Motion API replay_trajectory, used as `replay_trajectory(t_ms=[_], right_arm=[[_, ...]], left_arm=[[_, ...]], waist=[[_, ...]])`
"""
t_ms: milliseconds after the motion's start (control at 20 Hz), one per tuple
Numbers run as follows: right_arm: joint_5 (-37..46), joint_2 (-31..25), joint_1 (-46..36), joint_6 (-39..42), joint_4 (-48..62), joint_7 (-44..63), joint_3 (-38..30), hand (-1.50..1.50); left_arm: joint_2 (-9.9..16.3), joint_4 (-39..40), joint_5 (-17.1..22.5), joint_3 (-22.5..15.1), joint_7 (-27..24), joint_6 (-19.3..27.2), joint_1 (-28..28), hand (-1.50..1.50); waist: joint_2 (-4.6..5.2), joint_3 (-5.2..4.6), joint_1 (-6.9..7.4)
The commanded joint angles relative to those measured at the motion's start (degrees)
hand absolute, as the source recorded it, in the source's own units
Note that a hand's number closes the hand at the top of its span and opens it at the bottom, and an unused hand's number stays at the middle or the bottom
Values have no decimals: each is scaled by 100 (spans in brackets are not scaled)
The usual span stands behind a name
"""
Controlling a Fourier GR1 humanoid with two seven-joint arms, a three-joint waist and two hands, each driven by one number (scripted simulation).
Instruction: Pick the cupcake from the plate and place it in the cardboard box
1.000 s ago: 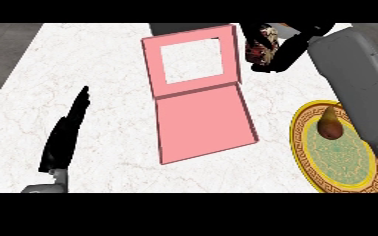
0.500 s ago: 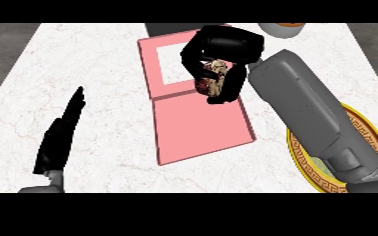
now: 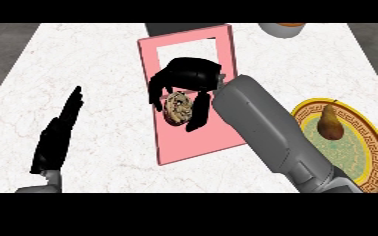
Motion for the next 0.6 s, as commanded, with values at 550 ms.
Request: replay_trajectory(t_ms=[550], right_arm=[[-2504,365,-428,-91,983,707,-1315,-150]], left_arm=[[-70,-18,-66,-77,72,-97,-109,0]], waist=[[37,1,174]])
